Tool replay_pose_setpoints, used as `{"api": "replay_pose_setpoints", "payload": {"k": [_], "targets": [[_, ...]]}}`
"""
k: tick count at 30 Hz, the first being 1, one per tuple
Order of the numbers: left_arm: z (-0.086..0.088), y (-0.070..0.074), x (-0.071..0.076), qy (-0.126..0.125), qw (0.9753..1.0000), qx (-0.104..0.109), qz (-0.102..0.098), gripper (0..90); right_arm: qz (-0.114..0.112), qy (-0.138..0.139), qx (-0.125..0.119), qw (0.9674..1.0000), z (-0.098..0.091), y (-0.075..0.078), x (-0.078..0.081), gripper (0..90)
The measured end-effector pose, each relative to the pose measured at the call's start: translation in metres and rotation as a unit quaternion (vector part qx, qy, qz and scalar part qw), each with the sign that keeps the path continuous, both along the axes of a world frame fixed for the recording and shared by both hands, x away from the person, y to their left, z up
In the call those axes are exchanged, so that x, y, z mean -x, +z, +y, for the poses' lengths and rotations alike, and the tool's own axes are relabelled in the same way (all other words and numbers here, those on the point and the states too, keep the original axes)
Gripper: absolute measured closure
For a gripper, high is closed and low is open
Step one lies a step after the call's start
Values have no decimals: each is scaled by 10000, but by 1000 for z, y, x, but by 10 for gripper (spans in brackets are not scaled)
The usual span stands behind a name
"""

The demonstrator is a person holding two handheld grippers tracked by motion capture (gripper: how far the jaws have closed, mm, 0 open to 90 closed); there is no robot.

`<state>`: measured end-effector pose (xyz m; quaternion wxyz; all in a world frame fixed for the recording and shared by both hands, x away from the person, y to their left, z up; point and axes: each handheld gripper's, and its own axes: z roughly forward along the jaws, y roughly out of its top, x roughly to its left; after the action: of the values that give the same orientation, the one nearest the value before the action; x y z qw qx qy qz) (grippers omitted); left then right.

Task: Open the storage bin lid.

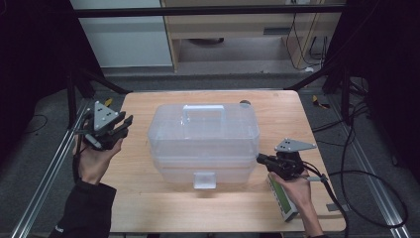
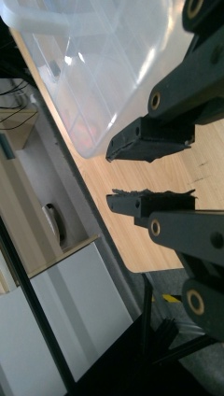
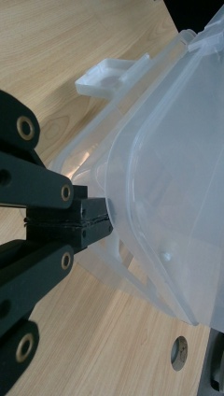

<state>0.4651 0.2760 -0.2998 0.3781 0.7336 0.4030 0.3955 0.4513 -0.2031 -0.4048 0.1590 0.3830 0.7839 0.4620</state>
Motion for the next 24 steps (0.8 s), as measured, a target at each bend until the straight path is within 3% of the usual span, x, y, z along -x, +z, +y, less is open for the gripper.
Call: {"api": "replay_pose_setpoints", "payload": {"k": [9, 13, 14, 16, 24], "targets": [[25, -45, 25, 303, 9979, 559, 118, 835, -4, -4, 9, 10000, 0, 0, 0, 900], [27, -60, 29, 290, 9971, 666, 211, 875, 11, -3, 35, 10000, 1, -1, 0, 900], [27, -70, 30, 283, 9964, 744, 288, 882, 11, -2, 43, 10000, 1, -1, 0, 900], [26, -79, 30, 288, 9965, 664, 417, 891, 29, -7, 45, 10000, 1, -1, 0, 900], [17, -106, 28, -186, 9937, 716, 843, 894, 15, 12, 64, 10000, 1, -1, 0, 900]]}}
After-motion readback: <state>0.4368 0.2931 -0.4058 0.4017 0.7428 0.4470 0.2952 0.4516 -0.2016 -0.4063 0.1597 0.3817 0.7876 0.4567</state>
